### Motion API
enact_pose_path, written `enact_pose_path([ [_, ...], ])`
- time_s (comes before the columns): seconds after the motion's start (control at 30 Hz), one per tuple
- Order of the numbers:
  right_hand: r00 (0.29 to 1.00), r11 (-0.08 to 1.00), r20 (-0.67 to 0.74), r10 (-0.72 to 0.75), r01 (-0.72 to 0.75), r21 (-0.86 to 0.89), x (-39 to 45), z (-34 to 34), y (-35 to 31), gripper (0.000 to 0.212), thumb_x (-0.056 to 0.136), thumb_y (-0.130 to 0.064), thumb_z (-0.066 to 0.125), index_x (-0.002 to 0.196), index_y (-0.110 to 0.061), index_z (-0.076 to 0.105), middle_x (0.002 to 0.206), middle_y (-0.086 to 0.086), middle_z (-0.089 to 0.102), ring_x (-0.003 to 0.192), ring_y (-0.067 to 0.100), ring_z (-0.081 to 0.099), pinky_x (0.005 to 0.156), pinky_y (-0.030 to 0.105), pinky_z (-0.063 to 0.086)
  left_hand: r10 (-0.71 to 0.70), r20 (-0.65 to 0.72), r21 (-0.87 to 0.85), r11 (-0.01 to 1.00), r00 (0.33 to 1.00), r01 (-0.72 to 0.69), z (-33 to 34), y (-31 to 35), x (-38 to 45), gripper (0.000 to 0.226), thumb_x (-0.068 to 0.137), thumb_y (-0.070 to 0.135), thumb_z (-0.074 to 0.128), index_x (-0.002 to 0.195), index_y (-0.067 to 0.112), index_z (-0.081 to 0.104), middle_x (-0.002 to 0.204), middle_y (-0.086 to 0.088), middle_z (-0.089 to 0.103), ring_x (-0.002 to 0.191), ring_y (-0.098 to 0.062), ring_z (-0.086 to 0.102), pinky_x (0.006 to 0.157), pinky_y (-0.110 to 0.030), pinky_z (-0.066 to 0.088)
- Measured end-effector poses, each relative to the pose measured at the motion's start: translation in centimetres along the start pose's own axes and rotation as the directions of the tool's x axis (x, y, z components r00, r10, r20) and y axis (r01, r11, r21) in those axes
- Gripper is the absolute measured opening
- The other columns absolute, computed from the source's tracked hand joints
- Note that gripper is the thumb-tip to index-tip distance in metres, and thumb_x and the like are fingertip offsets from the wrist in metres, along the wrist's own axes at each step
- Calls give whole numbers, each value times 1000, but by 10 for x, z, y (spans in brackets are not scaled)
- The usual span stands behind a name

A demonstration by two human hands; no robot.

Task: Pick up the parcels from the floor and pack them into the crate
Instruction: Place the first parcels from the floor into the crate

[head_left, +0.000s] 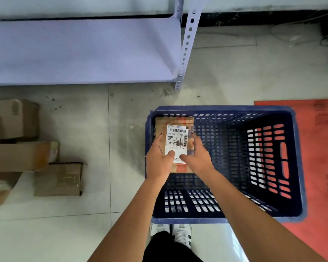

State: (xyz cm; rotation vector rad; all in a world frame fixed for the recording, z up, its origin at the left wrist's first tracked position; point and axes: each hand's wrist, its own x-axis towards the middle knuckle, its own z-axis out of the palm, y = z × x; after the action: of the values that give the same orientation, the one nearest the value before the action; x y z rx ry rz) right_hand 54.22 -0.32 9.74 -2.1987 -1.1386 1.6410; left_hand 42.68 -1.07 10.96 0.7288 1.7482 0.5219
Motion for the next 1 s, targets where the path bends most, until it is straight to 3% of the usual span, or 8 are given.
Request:
enact_pose_path([
  [0.07, 999, 998, 21, -28, 27, 53, -20, -2, -15, 82, 80, -6, 65, 146, -27, 23, 129, 0, 54, 109, 14, 52, 82, 20, 41, 7, -3, -42, 999, 1000, -8, -15, 18, -12, 57, 84, 2, 59, 136, 20, 43, 131, -2, 56, 103, -10, 55, 76, -16, 51],
  [0.13, 998, 991, 35, -60, 55, 120, -40, -2, -32, 83, 78, -6, 68, 144, -32, 24, 124, 2, 52, 109, 16, 52, 79, 19, 45, 5, -25, -82, 997, 1000, -7, -35, 34, -24, 58, 83, 5, 63, 135, 23, 43, 129, -5, 56, 98, -13, 56, 65, -13, 46],
  [0.37, 979, 979, 142, -148, 124, 164, -98, 35, -83, 86, 76, -10, 73, 143, -37, 24, 109, 4, 56, 99, 25, 62, 79, 31, 55, -4, -76, -47, 999, 997, 1, -125, 47, -60, 56, 81, 4, 63, 131, 25, 48, 124, -7, 56, 91, -14, 55, 57, -8, 42],
  [0.53, 966, 983, 203, -161, 138, 124, -122, 113, -97, 79, 77, -10, 72, 139, -36, 31, 112, 6, 56, 98, 22, 60, 70, 19, 50, -77, -84, -66, 995, 994, 71, -203, -10, -68, 51, 80, 10, 65, 127, 25, 52, 120, -10, 57, 95, -24, 60, 67, -23, 48],
  [0.7, 971, 995, 227, -71, 52, 87, -141, 218, -97, 75, 76, -14, 73, 135, -41, 35, 115, 8, 55, 91, 21, 62, 72, 24, 52, -189, -74, -116, 977, 979, 180, -294, -88, -60, 47, 79, 4, 64, 120, 24, 52, 120, -14, 57, 87, -22, 55, 60, -24, 43],
  [0.8, 972, 997, 232, -22, 5, 72, -155, 273, -108, 72, 78, -13, 72, 134, -40, 36, 113, 9, 56, 77, 18, 61, 63, 15, 48, -212, -65, -91, 974, 975, 206, -354, -121, -53, 50, 79, -1, 63, 123, 20, 51, 116, -10, 59, 83, -17, 57, 56, -17, 46],
  [1.0, 976, 989, 213, 52, -80, 123, -163, 364, -144, 68, 80, -14, 70, 135, -35, 37, 112, 9, 57, 88, 20, 57, 67, 18, 45, -227, -93, 14, 973, 969, 229, -462, -159, -31, 52, 83, 9, 62, 131, 22, 47, 126, -11, 56, 89, -16, 55, 48, -6, 41],
])
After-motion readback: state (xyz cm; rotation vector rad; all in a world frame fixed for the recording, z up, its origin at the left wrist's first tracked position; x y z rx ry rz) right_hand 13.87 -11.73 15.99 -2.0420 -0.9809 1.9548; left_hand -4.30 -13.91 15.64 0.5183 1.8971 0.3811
